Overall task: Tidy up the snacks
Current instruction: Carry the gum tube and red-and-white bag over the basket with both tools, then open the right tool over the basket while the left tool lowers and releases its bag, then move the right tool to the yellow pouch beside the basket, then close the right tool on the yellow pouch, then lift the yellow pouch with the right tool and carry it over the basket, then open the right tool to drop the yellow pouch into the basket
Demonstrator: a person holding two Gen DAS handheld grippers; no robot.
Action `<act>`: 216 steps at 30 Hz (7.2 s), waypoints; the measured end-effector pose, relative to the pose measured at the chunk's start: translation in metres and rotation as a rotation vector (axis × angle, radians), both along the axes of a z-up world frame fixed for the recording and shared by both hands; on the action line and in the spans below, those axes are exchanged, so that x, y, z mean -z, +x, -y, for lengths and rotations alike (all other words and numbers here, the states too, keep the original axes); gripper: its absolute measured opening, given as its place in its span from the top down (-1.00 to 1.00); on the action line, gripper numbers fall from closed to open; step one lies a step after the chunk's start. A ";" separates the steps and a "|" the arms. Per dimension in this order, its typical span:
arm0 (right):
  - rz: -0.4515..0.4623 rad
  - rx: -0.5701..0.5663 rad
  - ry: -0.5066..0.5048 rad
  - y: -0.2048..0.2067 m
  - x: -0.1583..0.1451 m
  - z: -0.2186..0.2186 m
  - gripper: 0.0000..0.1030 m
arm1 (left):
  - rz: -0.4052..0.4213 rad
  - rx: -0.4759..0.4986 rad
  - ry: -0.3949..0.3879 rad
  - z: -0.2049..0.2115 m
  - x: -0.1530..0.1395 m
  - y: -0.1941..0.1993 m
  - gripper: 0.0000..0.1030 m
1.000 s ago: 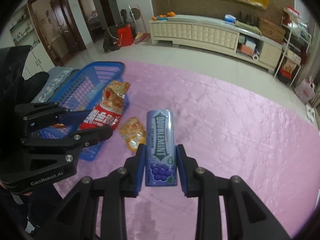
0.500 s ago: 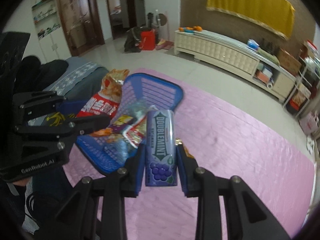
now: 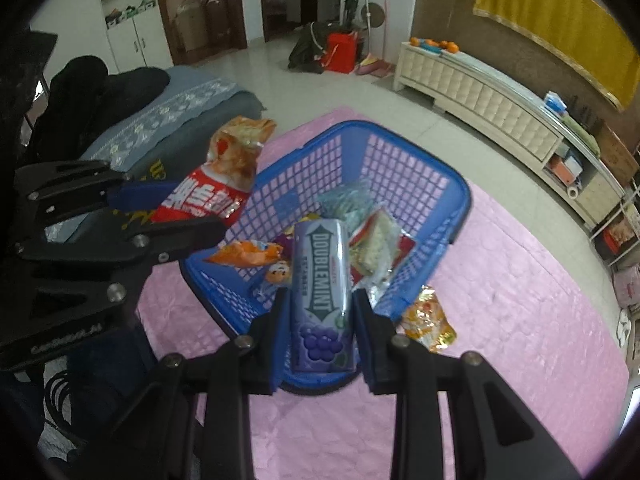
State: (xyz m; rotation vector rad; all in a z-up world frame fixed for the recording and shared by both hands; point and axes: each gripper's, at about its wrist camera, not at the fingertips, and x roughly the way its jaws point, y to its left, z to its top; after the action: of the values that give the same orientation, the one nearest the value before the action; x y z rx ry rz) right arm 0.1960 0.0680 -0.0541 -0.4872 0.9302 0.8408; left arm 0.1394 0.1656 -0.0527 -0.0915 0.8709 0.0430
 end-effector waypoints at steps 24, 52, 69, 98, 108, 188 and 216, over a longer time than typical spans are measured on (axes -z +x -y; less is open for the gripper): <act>-0.078 -0.029 -0.056 0.009 0.029 -0.031 -0.50 | -0.034 -0.055 -0.053 -0.029 0.008 -0.010 0.42; -0.083 0.223 0.008 0.062 0.022 0.041 -0.78 | -0.116 0.110 -0.024 0.012 0.028 0.042 0.41; -0.115 0.237 0.004 0.069 0.034 0.049 -0.83 | -0.210 0.102 -0.017 0.016 0.066 0.048 0.19; -0.019 0.237 -0.058 0.094 0.008 0.088 -0.83 | -0.181 0.048 0.024 0.022 0.014 0.072 -0.40; -0.056 0.144 -0.109 0.107 0.050 0.083 -0.83 | -0.233 0.037 0.034 0.018 0.037 0.094 -0.40; 0.105 -0.092 -0.045 -0.006 -0.042 0.032 0.67 | -0.047 -0.040 0.052 -0.016 -0.029 0.009 -1.00; 0.064 -0.147 -0.187 0.038 0.047 -0.062 -0.03 | -0.086 -0.077 0.005 -0.065 0.023 0.031 -1.00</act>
State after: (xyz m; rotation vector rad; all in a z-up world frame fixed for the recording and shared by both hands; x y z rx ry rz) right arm 0.2336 0.1295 -0.1013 -0.7474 0.9259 0.8690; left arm 0.1701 0.2307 -0.0757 -0.1190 0.9534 0.1215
